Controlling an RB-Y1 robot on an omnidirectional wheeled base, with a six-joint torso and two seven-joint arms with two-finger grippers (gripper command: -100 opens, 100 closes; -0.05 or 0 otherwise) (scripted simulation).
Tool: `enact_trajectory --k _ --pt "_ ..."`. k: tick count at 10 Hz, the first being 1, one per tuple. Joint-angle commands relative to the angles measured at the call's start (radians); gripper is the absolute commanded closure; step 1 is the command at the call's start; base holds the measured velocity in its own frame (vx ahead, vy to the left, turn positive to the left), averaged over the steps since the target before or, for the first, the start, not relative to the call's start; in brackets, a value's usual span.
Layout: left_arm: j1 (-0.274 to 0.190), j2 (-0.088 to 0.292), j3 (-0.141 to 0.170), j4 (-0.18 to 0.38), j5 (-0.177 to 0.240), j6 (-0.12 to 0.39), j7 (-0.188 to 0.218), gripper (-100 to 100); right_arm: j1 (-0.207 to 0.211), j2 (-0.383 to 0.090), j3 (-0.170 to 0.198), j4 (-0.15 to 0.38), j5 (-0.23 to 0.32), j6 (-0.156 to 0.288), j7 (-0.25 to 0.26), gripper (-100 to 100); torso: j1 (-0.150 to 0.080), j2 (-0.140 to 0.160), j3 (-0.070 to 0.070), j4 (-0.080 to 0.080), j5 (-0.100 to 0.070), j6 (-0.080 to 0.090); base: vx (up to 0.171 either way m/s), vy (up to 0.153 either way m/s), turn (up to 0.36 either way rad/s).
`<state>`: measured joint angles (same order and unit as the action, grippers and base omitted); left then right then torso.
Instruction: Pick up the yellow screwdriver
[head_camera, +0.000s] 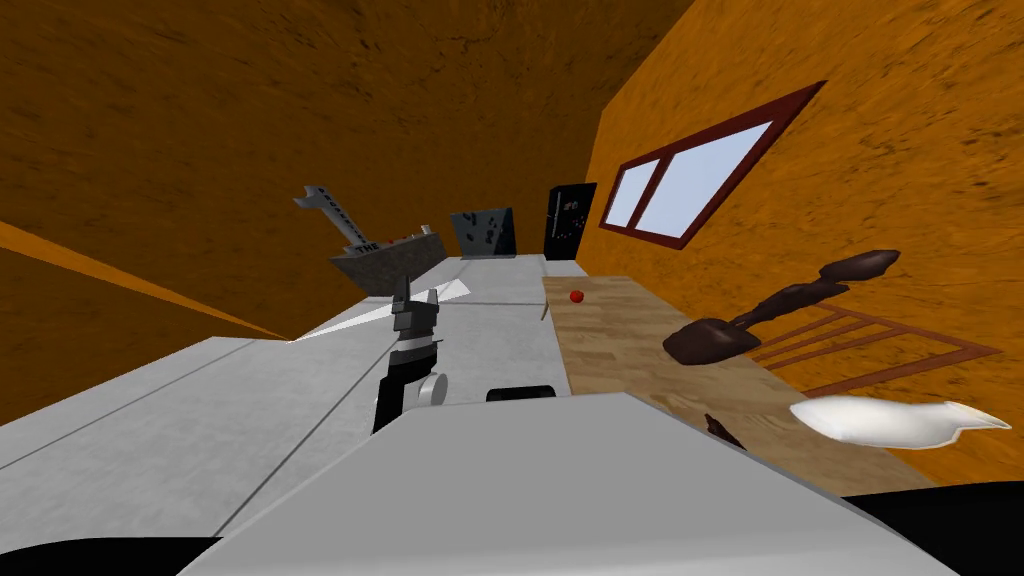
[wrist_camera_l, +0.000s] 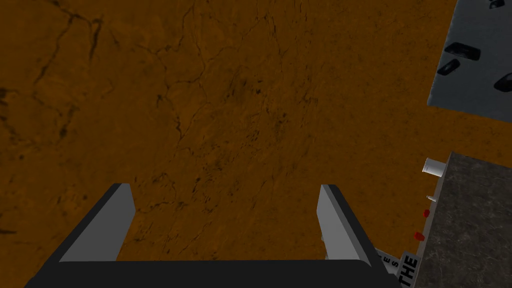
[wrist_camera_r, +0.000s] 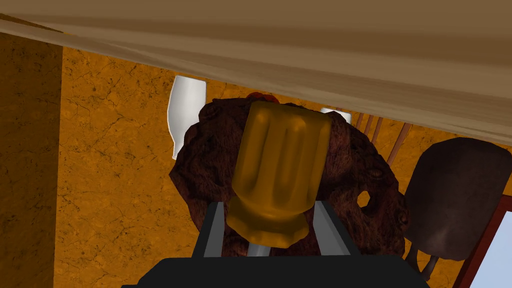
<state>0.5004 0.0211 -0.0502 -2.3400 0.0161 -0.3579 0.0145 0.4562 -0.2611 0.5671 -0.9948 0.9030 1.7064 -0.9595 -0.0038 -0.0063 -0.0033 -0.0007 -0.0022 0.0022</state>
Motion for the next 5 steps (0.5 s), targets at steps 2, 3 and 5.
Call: enact_trajectory --k 2,3,5 --pt "0.0 0.0 0.0 0.0 0.0 0.0 0.0 0 -0.059 -0.018 -0.056 0.047 0.081 -0.075 0.024 100 0.004 -0.001 -0.001 0.0 0.0 0.0 0.035 0.164 -0.423" --pt "0.0 0.0 0.0 0.0 0.0 0.0 0.0 0 -0.059 -0.018 -0.056 0.047 0.092 -0.097 0.024 100 0.003 -0.001 0.0 0.0 0.0 0.001 0.005 0.062 -0.147" --pt "0.0 0.0 0.0 0.0 0.0 0.0 0.0 0 -0.116 -0.023 -0.098 0.105 0.157 -0.158 0.037 100 -0.003 -0.001 0.0 0.0 -0.001 -0.002 0.016 0.067 -0.251"
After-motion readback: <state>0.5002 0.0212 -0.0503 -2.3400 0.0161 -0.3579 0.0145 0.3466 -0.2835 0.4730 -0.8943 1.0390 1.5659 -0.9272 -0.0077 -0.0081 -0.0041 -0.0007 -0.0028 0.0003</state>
